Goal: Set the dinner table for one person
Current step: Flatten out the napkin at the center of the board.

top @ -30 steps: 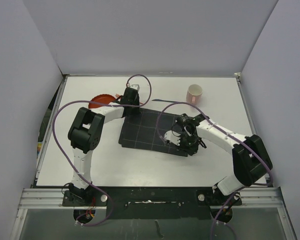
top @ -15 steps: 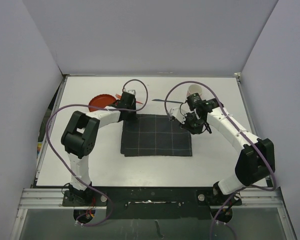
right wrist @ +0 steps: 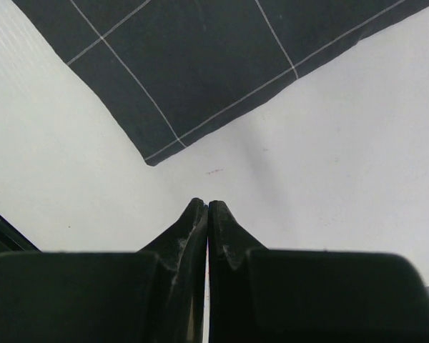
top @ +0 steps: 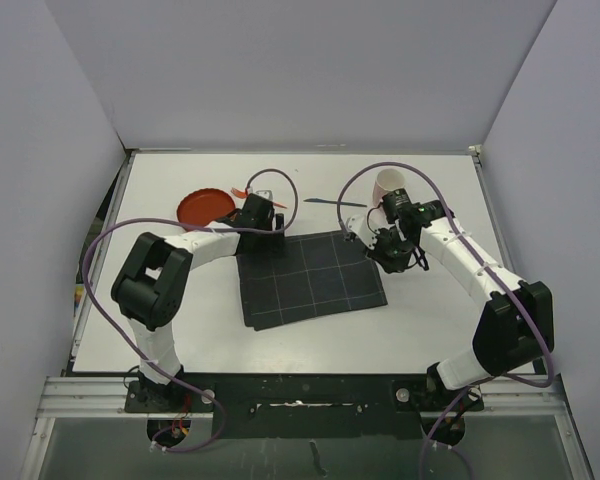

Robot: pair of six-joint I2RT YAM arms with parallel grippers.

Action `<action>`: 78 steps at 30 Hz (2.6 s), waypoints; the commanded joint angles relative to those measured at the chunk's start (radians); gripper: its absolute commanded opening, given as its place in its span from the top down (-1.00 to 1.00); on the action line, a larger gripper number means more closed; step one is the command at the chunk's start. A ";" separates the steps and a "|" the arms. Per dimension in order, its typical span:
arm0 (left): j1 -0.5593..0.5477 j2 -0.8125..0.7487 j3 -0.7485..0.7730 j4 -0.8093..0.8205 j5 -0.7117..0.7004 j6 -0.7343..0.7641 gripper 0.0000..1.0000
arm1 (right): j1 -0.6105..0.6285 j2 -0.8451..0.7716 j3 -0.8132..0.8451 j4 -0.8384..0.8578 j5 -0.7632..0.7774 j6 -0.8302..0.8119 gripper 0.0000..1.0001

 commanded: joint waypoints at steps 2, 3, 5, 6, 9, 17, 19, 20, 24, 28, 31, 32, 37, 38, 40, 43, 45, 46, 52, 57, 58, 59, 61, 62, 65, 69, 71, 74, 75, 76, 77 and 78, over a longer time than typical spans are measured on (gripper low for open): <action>0.002 -0.018 0.083 -0.036 -0.039 0.035 -0.51 | -0.004 -0.035 0.010 0.034 -0.042 0.019 1.00; -0.003 -0.020 0.092 -0.041 -0.034 0.036 -0.54 | -0.006 -0.035 0.012 0.036 -0.042 0.018 1.00; -0.032 -0.046 0.103 -0.042 -0.053 0.055 -0.85 | -0.011 -0.032 0.011 0.041 -0.041 0.015 1.00; -0.045 -0.067 0.111 -0.042 -0.073 0.076 -0.94 | -0.013 -0.029 0.010 0.043 -0.043 0.015 1.00; -0.070 -0.147 0.129 -0.007 -0.074 0.119 -0.96 | -0.019 -0.024 0.004 0.054 -0.051 0.020 1.00; -0.167 -0.438 0.288 -0.159 -0.093 0.152 -0.96 | 0.021 0.103 0.057 0.116 -0.090 0.050 1.00; -0.171 -0.523 0.306 -0.288 -0.175 0.126 -0.96 | 0.062 0.192 0.143 0.132 -0.067 0.063 1.00; -0.168 -0.570 0.303 -0.352 -0.225 0.114 -0.96 | 0.083 0.232 0.195 0.148 -0.065 0.072 1.00; -0.160 -0.751 0.209 -0.526 -0.381 0.076 -0.96 | 0.151 0.382 0.400 0.149 -0.097 0.101 1.00; -0.146 -0.869 0.148 -0.667 -0.429 -0.006 -0.96 | 0.218 0.514 0.544 0.120 -0.110 0.097 1.00; -0.142 -0.930 0.128 -0.741 -0.451 -0.063 -0.96 | 0.244 0.582 0.610 0.107 -0.124 0.090 1.00; -0.142 -0.946 0.126 -0.767 -0.460 -0.088 -0.96 | 0.251 0.608 0.641 0.093 -0.128 0.084 1.00; -0.138 -0.975 0.111 -0.847 -0.476 -0.135 -0.96 | 0.284 0.701 0.741 0.057 -0.152 0.091 1.00; -0.138 -0.974 0.105 -0.851 -0.472 -0.141 -0.96 | 0.292 0.711 0.749 0.059 -0.150 0.092 1.00; -0.138 -0.971 0.091 -0.847 -0.460 -0.147 -0.96 | 0.297 0.728 0.762 0.062 -0.148 0.092 1.00; -0.137 -0.974 0.072 -0.828 -0.444 -0.152 -0.96 | 0.297 0.749 0.775 0.075 -0.149 0.097 1.00; -0.136 -0.974 0.061 -0.817 -0.431 -0.153 -0.96 | 0.297 0.766 0.781 0.081 -0.146 0.098 1.00; -0.136 -0.972 0.058 -0.814 -0.426 -0.154 -0.96 | 0.298 0.775 0.786 0.084 -0.147 0.097 1.00; -0.135 -0.957 0.044 -0.806 -0.403 -0.152 -0.96 | 0.296 0.835 0.811 0.109 -0.155 0.097 1.00; -0.131 -0.944 0.014 -0.784 -0.391 -0.142 -0.96 | 0.289 0.897 0.859 0.121 -0.158 0.091 1.00; -0.129 -0.935 0.009 -0.779 -0.386 -0.136 -0.96 | 0.286 0.910 0.872 0.122 -0.155 0.089 1.00; -0.125 -0.924 0.006 -0.772 -0.379 -0.127 -0.96 | 0.283 0.922 0.886 0.122 -0.151 0.087 1.00; -0.119 -0.902 0.006 -0.761 -0.367 -0.112 -0.96 | 0.276 0.945 0.918 0.118 -0.143 0.084 1.00; -0.116 -0.892 0.006 -0.753 -0.358 -0.103 -0.96 | 0.273 0.954 0.933 0.115 -0.142 0.083 1.00; -0.106 -0.875 0.001 -0.715 -0.331 -0.091 -0.96 | 0.255 0.968 0.946 0.117 -0.142 0.083 1.00; -0.085 -0.865 -0.022 -0.671 -0.285 -0.086 -0.96 | 0.230 0.971 0.973 0.120 -0.129 0.075 1.00; -0.075 -0.858 -0.029 -0.659 -0.265 -0.086 -0.96 | 0.215 0.966 0.969 0.123 -0.134 0.079 1.00; -0.070 -0.848 -0.032 -0.640 -0.248 -0.086 -0.95 | 0.188 0.947 0.943 0.137 -0.147 0.094 1.00; -0.067 -0.846 -0.032 -0.635 -0.244 -0.085 -0.95 | 0.181 0.940 0.917 0.142 -0.149 0.098 1.00; -0.065 -0.842 -0.031 -0.629 -0.240 -0.084 -0.95 | 0.173 0.930 0.900 0.148 -0.152 0.101 1.00; -0.062 -0.840 -0.030 -0.626 -0.236 -0.084 -0.95 | 0.168 0.921 0.882 0.156 -0.155 0.104 1.00; -0.059 -0.836 -0.029 -0.623 -0.229 -0.083 -0.95 | 0.163 0.910 0.866 0.165 -0.159 0.108 1.00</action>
